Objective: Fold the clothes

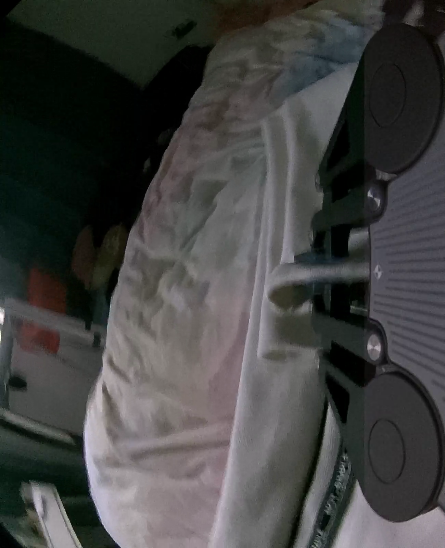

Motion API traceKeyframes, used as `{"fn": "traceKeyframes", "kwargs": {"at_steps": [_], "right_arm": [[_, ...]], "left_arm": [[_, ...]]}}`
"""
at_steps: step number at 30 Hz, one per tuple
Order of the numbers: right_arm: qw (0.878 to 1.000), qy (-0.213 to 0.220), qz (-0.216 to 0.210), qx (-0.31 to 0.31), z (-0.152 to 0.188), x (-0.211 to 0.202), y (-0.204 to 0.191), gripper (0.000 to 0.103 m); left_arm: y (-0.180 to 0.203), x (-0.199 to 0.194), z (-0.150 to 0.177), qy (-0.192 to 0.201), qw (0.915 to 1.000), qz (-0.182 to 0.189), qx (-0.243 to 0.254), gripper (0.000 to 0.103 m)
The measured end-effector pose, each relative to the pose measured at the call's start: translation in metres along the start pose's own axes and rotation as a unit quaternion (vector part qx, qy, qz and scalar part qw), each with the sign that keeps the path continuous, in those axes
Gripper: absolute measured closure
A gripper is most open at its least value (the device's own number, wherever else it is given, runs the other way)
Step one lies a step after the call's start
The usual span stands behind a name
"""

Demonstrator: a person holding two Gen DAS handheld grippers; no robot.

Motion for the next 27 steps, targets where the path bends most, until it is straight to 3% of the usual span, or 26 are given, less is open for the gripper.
{"fn": "traceKeyframes", "kwargs": {"at_steps": [5, 8, 11, 14, 16, 17, 18, 27], "right_arm": [[0.999, 0.0, 0.019, -0.041, 0.007, 0.003, -0.01, 0.019], [0.998, -0.003, 0.026, -0.064, 0.013, 0.008, -0.016, 0.019], [0.996, -0.01, 0.036, -0.084, 0.018, 0.017, -0.019, 0.017], [0.995, -0.006, 0.037, -0.088, 0.018, 0.019, -0.02, 0.017], [0.996, -0.007, 0.035, -0.082, 0.015, 0.019, -0.019, 0.018], [0.997, -0.007, 0.033, -0.076, 0.013, 0.018, -0.017, 0.019], [0.997, -0.008, 0.031, -0.07, 0.011, 0.017, -0.016, 0.019], [1.0, 0.019, 0.002, -0.014, 0.0, -0.017, -0.017, 0.019]], "left_arm": [[-0.009, -0.031, -0.015, 0.035, 0.9979, 0.016, -0.052, 0.096], [-0.008, -0.036, -0.015, 0.054, 0.9983, -0.001, -0.023, 0.096], [-0.011, -0.016, 0.002, 0.035, 0.999, -0.027, 0.009, 0.096], [-0.007, -0.024, 0.006, 0.043, 0.9977, -0.035, 0.039, 0.091], [-0.002, -0.038, 0.007, 0.052, 0.996, -0.042, 0.059, 0.078], [0.001, -0.047, 0.009, 0.057, 0.9952, -0.046, 0.065, 0.063], [0.002, -0.057, 0.011, 0.065, 0.9943, -0.049, 0.069, 0.056], [0.016, -0.148, 0.046, 0.099, 0.9913, -0.058, 0.065, 0.047]]}}
Point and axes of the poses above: each gripper's, at about its wrist camera, not at the fingertips, and x roughly the way its jaws point, y to its right, z to its underside, the point moved 9 cm from there along x, roughly the way its jaws point, and after that the axes turned 5 degrees about -x, right-handed, at the moved point
